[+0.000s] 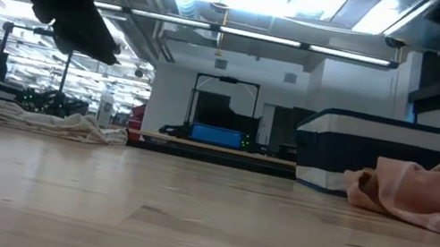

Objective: Fold towel
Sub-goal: Fold the white towel on the table

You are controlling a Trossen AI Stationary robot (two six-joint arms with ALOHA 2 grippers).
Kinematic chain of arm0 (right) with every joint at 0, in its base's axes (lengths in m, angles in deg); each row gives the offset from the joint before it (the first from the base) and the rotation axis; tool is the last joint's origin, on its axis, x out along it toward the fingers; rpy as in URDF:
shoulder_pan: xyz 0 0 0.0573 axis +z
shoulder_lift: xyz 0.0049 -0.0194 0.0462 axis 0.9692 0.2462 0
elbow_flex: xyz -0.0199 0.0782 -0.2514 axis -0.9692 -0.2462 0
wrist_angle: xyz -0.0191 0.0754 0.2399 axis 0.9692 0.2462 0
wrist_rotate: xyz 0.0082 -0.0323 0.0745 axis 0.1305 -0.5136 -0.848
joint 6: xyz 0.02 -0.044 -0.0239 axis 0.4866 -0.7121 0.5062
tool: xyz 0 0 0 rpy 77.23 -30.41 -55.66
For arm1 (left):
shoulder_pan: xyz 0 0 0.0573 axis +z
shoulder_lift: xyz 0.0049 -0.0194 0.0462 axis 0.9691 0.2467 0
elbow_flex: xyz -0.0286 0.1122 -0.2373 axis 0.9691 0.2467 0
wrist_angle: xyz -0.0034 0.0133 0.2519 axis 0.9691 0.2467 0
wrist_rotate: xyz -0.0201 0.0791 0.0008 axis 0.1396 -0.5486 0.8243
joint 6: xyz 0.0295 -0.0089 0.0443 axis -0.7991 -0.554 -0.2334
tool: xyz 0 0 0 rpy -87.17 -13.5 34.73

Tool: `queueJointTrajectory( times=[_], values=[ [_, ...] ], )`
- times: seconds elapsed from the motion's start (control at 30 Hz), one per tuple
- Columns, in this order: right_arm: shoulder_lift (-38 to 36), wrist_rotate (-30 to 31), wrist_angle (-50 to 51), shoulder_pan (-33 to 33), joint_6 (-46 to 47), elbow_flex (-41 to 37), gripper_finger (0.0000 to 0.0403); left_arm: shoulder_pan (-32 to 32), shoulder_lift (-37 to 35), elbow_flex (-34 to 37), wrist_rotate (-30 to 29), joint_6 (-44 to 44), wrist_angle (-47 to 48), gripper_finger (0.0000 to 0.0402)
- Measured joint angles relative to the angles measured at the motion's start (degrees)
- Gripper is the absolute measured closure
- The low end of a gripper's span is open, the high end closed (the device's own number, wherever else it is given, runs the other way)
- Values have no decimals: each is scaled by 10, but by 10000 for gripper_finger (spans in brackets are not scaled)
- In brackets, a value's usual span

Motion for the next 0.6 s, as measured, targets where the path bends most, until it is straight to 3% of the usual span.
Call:
queueJointTrajectory(
  times=[0.17, 0.27, 0.4, 0.6],
  values=[
    [36, -55, 76, 39, 47, -1, 205, -2, -1, 0, -2, 1, -5, 247],
    [44, -99, 57, 66, 116, -1, 205, -2, -1, 0, -20, -2, -10, 247],
    [63, -69, 36, 101, 228, 0, 205, -2, -1, 0, -41, -3, -8, 247],
    [110, -35, 25, 98, 440, 0, 205, -2, -1, 0, -49, -15, -8, 247]
  ],
)
